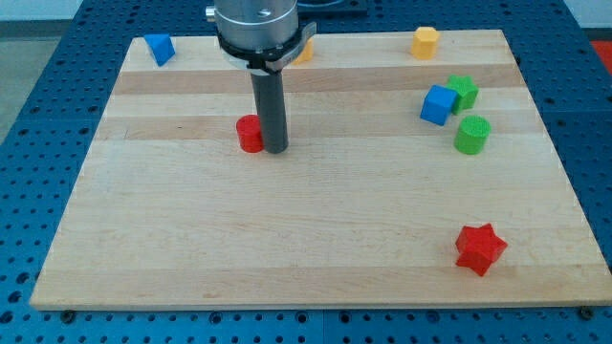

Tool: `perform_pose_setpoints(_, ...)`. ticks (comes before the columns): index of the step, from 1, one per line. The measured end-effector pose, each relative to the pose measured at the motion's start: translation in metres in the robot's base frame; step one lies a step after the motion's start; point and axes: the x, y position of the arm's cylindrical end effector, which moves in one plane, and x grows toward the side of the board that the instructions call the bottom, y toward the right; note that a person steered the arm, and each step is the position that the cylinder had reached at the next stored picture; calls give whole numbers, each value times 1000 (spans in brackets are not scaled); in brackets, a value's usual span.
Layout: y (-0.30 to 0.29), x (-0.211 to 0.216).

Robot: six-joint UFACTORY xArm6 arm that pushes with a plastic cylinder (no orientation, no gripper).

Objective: Push the red circle towards the center right

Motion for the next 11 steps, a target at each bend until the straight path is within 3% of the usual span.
perform_pose_setpoints(1, 0, -17)
perform_pose_setpoints(5, -26, -21)
perform_pose_setpoints(7, -97, -21)
perform_pose_setpoints(8, -101, -21)
perform_pose_setpoints(9, -31, -14)
perform_pose_setpoints(10, -23, 2)
perform_pose_setpoints(11, -56, 7)
